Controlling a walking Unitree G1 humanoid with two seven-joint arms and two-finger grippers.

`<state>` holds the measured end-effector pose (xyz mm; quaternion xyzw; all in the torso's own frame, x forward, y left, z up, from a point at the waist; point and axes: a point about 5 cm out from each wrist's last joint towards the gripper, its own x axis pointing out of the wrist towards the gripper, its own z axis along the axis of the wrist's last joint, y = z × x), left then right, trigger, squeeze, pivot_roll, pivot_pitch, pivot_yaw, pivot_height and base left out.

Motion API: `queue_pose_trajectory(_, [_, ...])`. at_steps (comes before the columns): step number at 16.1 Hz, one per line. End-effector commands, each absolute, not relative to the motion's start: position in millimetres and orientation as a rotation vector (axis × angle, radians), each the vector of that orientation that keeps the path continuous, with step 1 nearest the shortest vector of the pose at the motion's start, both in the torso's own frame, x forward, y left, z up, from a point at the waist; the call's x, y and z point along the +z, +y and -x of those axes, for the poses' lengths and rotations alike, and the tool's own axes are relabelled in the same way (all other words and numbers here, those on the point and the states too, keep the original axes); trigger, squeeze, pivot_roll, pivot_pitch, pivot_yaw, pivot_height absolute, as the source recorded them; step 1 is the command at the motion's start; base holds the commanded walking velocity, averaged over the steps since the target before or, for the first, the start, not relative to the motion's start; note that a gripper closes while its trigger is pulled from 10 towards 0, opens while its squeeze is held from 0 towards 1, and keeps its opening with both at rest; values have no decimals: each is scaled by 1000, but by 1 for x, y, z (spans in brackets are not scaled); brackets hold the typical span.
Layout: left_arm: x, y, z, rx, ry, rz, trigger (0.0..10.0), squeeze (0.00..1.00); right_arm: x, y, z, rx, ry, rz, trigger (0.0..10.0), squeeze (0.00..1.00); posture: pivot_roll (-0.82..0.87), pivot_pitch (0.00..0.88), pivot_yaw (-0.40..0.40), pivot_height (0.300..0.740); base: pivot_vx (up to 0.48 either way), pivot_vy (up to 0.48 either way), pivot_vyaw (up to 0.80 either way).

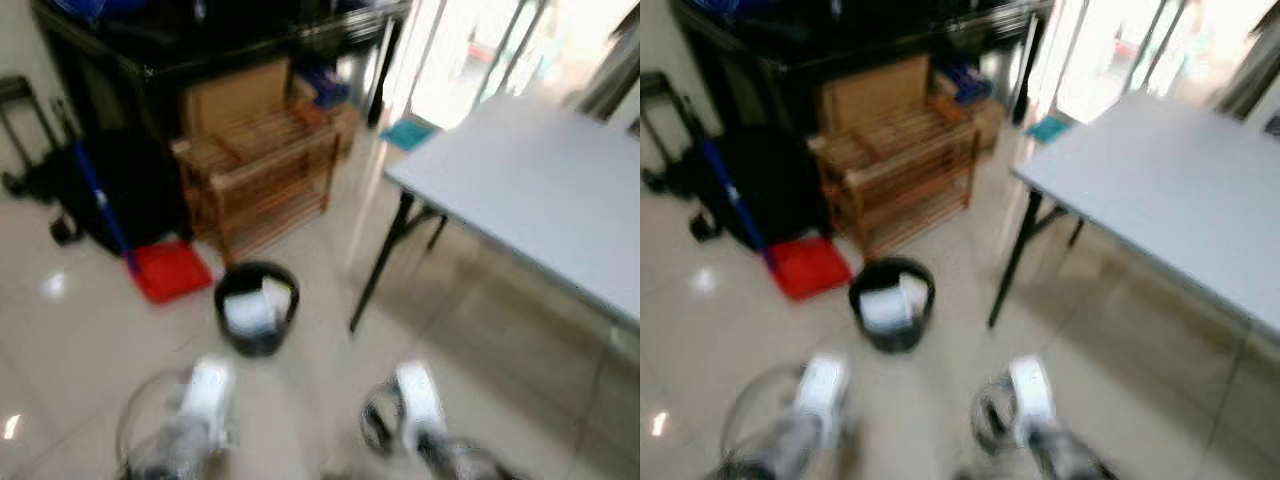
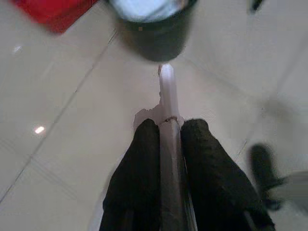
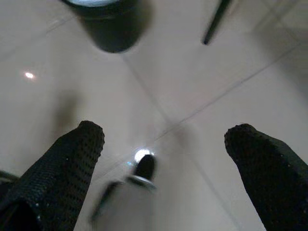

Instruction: Picking trash to rubbish bin

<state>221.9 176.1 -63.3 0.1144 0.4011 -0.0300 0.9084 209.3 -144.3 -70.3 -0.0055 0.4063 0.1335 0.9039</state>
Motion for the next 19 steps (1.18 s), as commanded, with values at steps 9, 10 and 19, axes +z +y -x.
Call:
queue_pose_trajectory(9, [-65, 184, -219, -49, 848, -251, 10000, 0, -69, -138, -212, 307, 834, 16, 10000, 0, -26, 92, -105, 740, 472, 0, 235])
queue_pose_trajectory(10, [-65, 184, -219, -49, 848, -251, 10000, 0, -69, -138, -212, 307, 834, 16, 10000, 0, -27, 92, -105, 740, 472, 0, 0])
queue_pose_trajectory(19, [-65, 183, -219, -56, 847, -256, 10000, 0, -69, -137, -211, 314, 835, 13, 10000, 0, -24, 81, -103, 740, 472, 0, 0])
